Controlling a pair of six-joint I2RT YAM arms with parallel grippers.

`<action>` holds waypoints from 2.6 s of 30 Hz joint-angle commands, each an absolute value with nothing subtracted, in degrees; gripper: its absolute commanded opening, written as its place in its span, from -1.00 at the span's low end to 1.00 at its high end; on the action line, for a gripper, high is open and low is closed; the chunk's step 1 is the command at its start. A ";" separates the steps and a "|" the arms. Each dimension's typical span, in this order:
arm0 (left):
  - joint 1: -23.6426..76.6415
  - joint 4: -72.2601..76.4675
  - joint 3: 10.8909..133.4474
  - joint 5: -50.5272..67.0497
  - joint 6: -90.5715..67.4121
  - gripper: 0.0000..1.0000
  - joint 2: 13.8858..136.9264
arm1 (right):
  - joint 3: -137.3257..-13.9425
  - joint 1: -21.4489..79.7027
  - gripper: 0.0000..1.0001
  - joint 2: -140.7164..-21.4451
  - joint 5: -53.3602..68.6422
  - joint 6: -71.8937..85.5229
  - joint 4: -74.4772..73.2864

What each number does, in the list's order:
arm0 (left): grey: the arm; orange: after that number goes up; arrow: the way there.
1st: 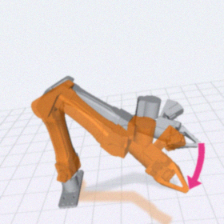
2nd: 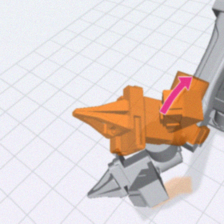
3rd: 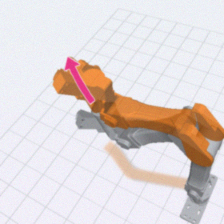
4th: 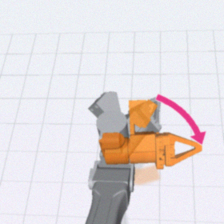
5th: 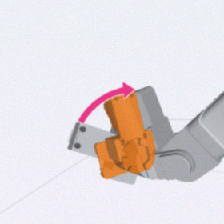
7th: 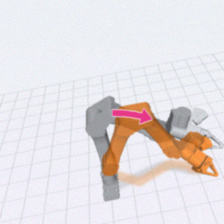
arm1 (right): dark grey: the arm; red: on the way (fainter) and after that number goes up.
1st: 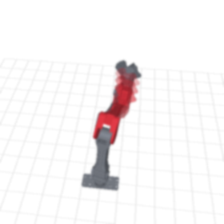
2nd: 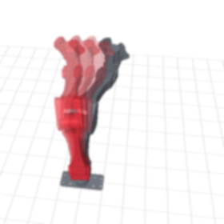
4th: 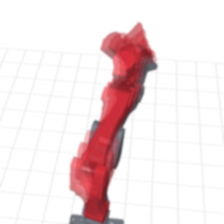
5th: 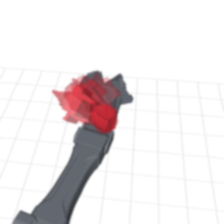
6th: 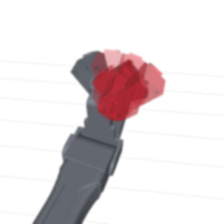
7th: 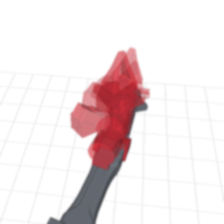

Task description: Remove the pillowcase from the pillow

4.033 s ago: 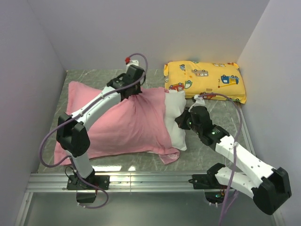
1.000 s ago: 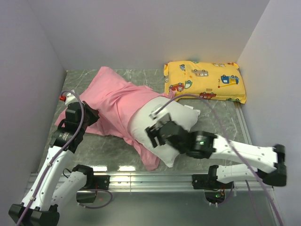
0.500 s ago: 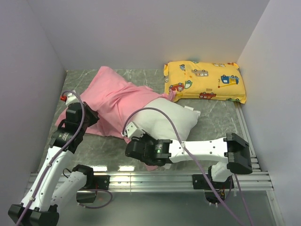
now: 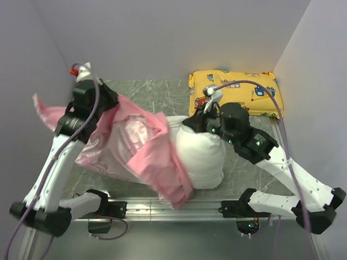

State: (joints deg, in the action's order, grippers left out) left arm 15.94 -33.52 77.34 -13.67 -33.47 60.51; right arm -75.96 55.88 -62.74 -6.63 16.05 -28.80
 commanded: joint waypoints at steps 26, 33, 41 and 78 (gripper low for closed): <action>46.22 -29.62 63.05 -23.38 -33.66 0.51 64.08 | -58.97 26.19 -1.00 -83.50 8.26 25.40 -12.65; 50.45 -27.60 56.52 -23.73 -35.33 0.55 59.06 | -60.38 26.19 -1.00 -83.85 7.91 25.14 -13.36; 48.35 -38.14 62.13 -39.37 -39.99 -0.99 67.93 | -59.68 24.09 -1.00 -82.01 6.50 24.79 -14.50; 18.02 -16.70 48.51 -5.80 -44.39 -0.99 59.50 | -58.11 42.87 0.44 -54.32 -19.39 29.61 -27.23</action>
